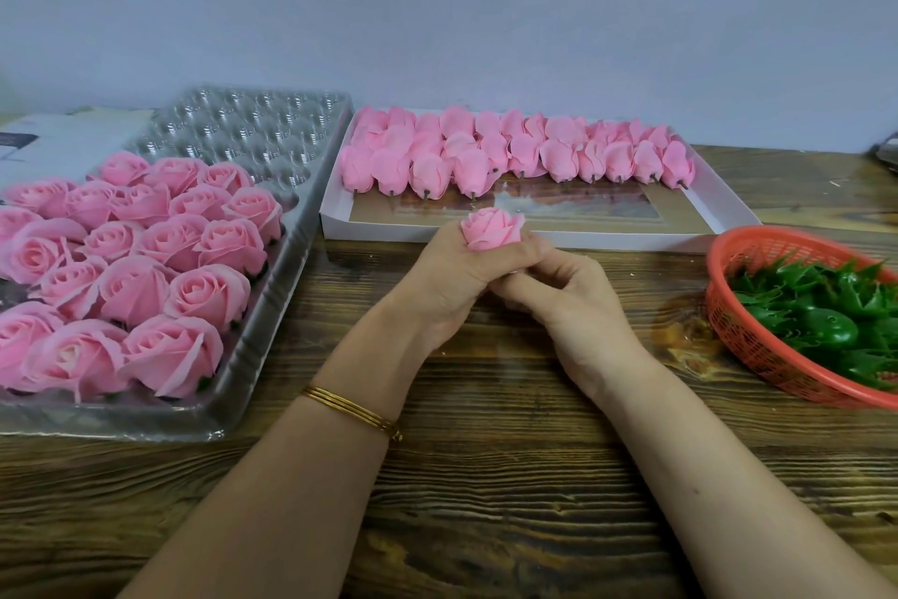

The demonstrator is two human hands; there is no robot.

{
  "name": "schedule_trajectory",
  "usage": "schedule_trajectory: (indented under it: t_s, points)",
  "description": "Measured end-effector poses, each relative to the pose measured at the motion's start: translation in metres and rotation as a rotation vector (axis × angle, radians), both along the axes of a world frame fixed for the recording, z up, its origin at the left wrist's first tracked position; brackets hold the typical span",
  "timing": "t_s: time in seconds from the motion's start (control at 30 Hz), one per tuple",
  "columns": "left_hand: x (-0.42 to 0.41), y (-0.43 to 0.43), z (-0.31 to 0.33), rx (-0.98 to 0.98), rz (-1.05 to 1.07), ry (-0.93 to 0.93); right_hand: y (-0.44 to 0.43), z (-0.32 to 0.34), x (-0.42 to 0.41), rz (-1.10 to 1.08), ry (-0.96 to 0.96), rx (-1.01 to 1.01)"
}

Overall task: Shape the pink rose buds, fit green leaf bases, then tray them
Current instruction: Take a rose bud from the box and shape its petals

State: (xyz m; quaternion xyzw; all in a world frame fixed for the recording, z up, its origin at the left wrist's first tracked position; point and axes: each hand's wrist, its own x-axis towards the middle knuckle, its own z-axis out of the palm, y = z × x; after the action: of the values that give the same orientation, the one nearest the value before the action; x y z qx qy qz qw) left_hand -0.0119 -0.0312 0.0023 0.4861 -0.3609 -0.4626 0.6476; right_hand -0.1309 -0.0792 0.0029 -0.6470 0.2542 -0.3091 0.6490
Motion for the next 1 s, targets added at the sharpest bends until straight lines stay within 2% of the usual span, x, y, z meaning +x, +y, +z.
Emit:
schedule_trajectory:
  t_s: [0.2,0.43,0.6,0.73,0.8,0.9,1.0]
  points:
    - [-0.005,-0.002,-0.001,0.014,0.107,0.035,0.0,-0.001,0.003,-0.108,0.01,-0.059]
    - [-0.005,-0.002,0.0,0.013,0.073,0.03,0.003,-0.002,0.005,-0.121,0.007,-0.108]
    - [-0.003,0.002,0.004,0.037,0.001,0.059,0.001,-0.001,0.002,-0.047,0.014,-0.056]
    - [-0.005,0.003,0.005,0.052,0.066,0.035,-0.003,0.0,0.0,0.025,0.019,0.016]
    - [-0.006,0.002,0.004,0.051,0.145,-0.022,-0.005,0.001,-0.001,0.017,-0.003,0.101]
    - [-0.005,0.003,0.001,0.042,0.214,-0.191,-0.009,0.005,-0.001,-0.137,-0.07,0.215]
    - [-0.01,0.003,0.0,0.025,0.217,-0.338,-0.011,0.005,0.0,-0.214,-0.106,0.23]
